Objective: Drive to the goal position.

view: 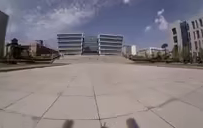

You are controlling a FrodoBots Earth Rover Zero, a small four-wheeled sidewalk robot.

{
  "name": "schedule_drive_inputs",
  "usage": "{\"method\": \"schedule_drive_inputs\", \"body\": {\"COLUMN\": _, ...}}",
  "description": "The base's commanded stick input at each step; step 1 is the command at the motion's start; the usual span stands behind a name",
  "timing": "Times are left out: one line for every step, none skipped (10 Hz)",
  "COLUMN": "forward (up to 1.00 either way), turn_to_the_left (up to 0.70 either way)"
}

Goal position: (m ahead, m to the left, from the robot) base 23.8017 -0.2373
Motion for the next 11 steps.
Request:
{"method": "schedule_drive_inputs", "body": {"forward": 0.70, "turn_to_the_left": 0.00}}
{"method": "schedule_drive_inputs", "body": {"forward": 0.70, "turn_to_the_left": 0.01}}
{"method": "schedule_drive_inputs", "body": {"forward": 0.70, "turn_to_the_left": 0.02}}
{"method": "schedule_drive_inputs", "body": {"forward": 0.70, "turn_to_the_left": 0.05}}
{"method": "schedule_drive_inputs", "body": {"forward": 0.70, "turn_to_the_left": 0.13}}
{"method": "schedule_drive_inputs", "body": {"forward": 0.70, "turn_to_the_left": 0.19}}
{"method": "schedule_drive_inputs", "body": {"forward": 0.70, "turn_to_the_left": 0.19}}
{"method": "schedule_drive_inputs", "body": {"forward": 0.70, "turn_to_the_left": 0.06}}
{"method": "schedule_drive_inputs", "body": {"forward": 0.70, "turn_to_the_left": 0.00}}
{"method": "schedule_drive_inputs", "body": {"forward": 0.70, "turn_to_the_left": 0.00}}
{"method": "schedule_drive_inputs", "body": {"forward": 0.70, "turn_to_the_left": 0.00}}
